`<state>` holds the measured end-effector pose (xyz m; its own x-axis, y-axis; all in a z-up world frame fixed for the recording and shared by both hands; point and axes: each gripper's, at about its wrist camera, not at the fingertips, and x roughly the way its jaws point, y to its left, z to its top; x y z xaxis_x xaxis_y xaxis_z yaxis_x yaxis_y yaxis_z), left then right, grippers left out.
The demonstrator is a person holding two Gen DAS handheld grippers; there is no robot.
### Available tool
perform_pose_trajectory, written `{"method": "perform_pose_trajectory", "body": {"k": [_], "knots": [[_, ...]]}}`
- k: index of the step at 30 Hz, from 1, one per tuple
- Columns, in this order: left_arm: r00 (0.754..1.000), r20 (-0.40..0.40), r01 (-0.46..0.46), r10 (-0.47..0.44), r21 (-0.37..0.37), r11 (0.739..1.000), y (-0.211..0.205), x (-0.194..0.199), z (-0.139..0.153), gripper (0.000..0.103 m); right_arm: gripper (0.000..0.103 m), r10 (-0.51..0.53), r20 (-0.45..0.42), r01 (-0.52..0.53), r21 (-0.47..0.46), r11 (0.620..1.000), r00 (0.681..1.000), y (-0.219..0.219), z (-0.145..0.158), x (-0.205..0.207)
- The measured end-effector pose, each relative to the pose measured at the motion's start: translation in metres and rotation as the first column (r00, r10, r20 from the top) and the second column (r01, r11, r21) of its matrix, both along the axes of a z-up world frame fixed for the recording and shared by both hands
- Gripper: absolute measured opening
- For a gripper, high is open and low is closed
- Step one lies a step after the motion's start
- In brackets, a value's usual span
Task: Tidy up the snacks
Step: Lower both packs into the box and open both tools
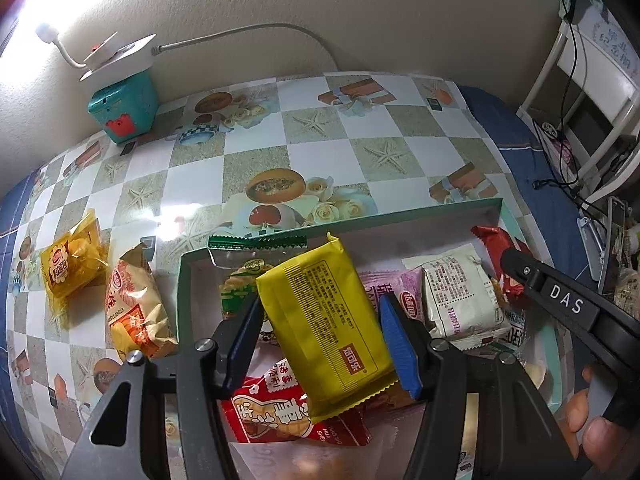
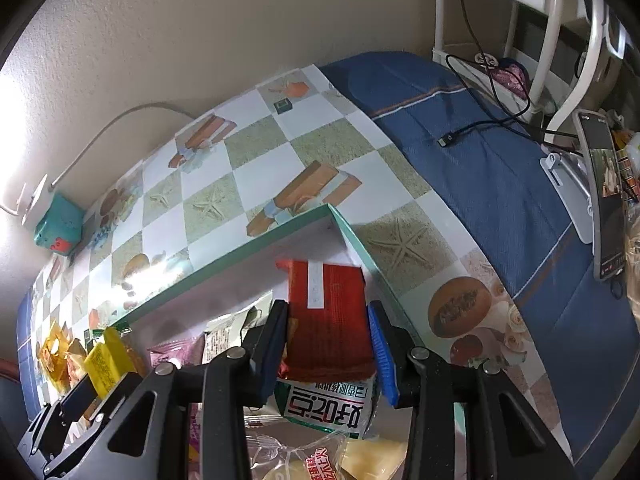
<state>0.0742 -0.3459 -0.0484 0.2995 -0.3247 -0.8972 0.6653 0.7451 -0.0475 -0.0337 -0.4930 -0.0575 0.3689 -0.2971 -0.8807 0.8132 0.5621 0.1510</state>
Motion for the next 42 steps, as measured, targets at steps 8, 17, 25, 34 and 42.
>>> {"method": "perform_pose_trajectory", "body": {"k": [8,17,25,34,42], "knots": [[1.000,-0.015,-0.012,0.013,0.020,1.000,0.002,0.003,-0.004,0.067,0.048,0.009,-0.012,-0.009,-0.005,1.000,1.000,0.001,0.001,0.002],[0.999,-0.042,-0.028,0.028,0.019,0.999,0.007,0.008,-0.002,0.069,0.058,0.021,0.014,-0.021,0.005,1.000,1.000,0.002,0.004,0.003],[0.997,-0.055,-0.061,0.060,-0.019,0.998,0.017,0.015,0.012,0.072,0.060,0.021,0.064,-0.023,0.020,1.000,0.998,0.002,0.015,0.000],[0.992,-0.072,-0.111,0.108,-0.048,0.993,0.033,0.028,0.019,0.072,0.066,-0.008,0.089,0.004,0.046,0.999,0.996,-0.003,0.014,-0.007],[0.988,-0.064,-0.146,0.142,-0.049,0.988,0.041,0.034,0.025,0.073,0.066,-0.023,0.118,0.022,0.012,1.000,0.993,-0.003,0.035,-0.017]]}}
